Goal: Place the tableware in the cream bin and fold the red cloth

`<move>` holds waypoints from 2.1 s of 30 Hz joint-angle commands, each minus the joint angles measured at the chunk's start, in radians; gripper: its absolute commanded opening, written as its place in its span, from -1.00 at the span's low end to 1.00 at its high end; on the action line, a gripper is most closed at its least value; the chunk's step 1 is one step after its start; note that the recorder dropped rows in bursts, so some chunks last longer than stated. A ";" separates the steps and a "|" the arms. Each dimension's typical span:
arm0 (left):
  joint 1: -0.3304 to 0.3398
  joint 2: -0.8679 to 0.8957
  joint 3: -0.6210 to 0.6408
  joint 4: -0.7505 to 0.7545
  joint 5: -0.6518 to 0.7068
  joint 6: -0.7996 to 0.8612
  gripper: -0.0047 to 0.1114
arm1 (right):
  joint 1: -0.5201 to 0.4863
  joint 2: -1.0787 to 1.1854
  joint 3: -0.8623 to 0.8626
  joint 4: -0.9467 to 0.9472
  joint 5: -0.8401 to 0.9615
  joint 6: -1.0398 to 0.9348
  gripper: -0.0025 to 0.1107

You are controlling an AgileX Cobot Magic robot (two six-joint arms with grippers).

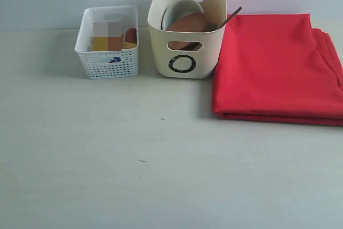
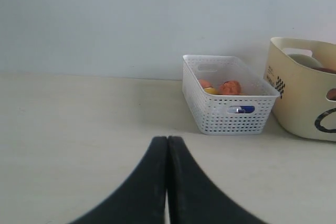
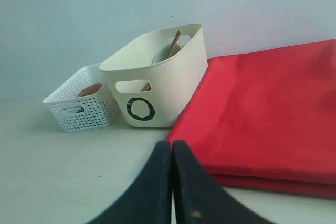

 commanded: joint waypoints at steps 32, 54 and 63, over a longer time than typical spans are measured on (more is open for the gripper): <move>-0.002 -0.006 0.002 -0.315 -0.001 0.357 -0.92 | 0.000 -0.007 0.005 -0.001 -0.002 -0.006 -0.96; -0.002 -0.006 0.002 -0.315 -0.002 0.361 -0.92 | 0.000 -0.007 0.005 -0.001 -0.002 -0.006 -0.96; -0.002 -0.006 0.002 -0.315 -0.002 0.361 -0.92 | 0.000 -0.007 0.005 -0.001 -0.002 -0.006 -0.96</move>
